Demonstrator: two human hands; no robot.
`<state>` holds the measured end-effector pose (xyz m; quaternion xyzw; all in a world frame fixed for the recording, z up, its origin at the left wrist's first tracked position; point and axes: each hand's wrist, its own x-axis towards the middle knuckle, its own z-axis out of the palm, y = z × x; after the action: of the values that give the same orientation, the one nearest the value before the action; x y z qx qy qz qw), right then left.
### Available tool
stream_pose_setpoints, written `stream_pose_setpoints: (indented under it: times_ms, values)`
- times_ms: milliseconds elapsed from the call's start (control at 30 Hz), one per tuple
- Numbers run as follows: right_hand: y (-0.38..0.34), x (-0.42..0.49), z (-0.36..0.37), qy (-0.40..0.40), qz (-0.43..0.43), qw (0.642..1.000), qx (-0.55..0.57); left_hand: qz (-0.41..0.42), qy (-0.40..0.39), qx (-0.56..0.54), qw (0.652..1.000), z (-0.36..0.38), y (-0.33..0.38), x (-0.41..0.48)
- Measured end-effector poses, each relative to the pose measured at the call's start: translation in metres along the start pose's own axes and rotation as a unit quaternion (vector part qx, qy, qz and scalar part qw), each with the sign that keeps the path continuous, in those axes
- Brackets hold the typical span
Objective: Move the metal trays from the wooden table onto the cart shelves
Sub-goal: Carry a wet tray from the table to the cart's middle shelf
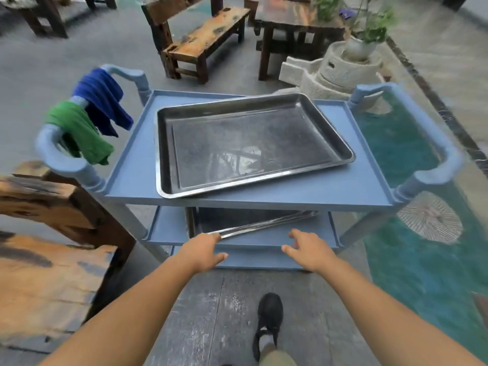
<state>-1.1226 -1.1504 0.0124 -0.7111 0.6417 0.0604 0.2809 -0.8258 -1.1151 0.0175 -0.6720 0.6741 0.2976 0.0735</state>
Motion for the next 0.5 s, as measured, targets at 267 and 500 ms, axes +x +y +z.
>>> stream_pose_setpoints:
  times_ms: [267,500]
  values:
    - [-0.048,-0.075,-0.075,0.083,-0.024,0.996,-0.003,0.013,0.033,-0.048,0.998,-0.069,0.038,-0.068]
    - [-0.037,-0.103,-0.086,0.096,-0.039,0.995,-0.009,0.021,0.109,-0.005,0.994,-0.078,0.078,-0.085]
